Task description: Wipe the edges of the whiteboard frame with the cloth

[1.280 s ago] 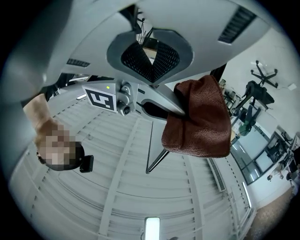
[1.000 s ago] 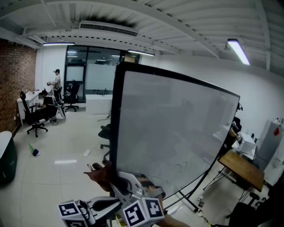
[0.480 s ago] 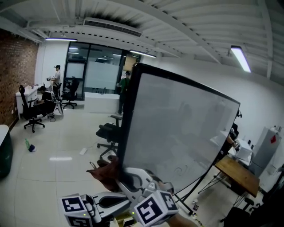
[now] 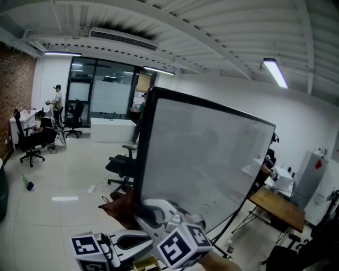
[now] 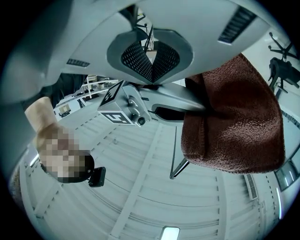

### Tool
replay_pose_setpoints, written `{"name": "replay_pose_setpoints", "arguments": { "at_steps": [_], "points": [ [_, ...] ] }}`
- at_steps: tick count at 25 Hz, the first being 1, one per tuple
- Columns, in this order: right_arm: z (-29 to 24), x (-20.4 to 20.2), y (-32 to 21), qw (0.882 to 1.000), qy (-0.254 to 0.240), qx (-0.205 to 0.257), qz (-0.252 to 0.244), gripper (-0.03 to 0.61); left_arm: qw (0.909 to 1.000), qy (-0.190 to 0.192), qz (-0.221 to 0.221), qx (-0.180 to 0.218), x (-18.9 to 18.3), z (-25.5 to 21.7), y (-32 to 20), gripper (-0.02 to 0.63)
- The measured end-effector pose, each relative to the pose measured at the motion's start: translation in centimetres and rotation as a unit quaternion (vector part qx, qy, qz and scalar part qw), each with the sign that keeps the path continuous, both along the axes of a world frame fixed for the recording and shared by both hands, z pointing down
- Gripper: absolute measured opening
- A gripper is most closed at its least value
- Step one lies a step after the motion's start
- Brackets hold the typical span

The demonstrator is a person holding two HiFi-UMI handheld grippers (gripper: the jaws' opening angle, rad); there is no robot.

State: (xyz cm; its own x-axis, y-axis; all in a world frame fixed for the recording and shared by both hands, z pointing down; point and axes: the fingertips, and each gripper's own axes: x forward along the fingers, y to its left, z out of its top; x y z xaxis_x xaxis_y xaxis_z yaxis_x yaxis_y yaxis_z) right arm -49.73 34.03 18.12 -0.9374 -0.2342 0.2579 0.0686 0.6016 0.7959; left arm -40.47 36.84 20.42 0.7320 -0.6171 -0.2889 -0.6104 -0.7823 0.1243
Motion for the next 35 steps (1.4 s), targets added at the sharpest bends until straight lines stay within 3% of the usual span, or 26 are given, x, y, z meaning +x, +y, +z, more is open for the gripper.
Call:
{"name": "replay_pose_setpoints", "arguments": {
  "at_steps": [35],
  "points": [
    [-7.7, 0.6, -0.1, 0.996, -0.014, 0.063, 0.054, 0.077, 0.9963, -0.042, 0.049, 0.056, 0.7, -6.4, -0.1, -0.011]
  ]
}}
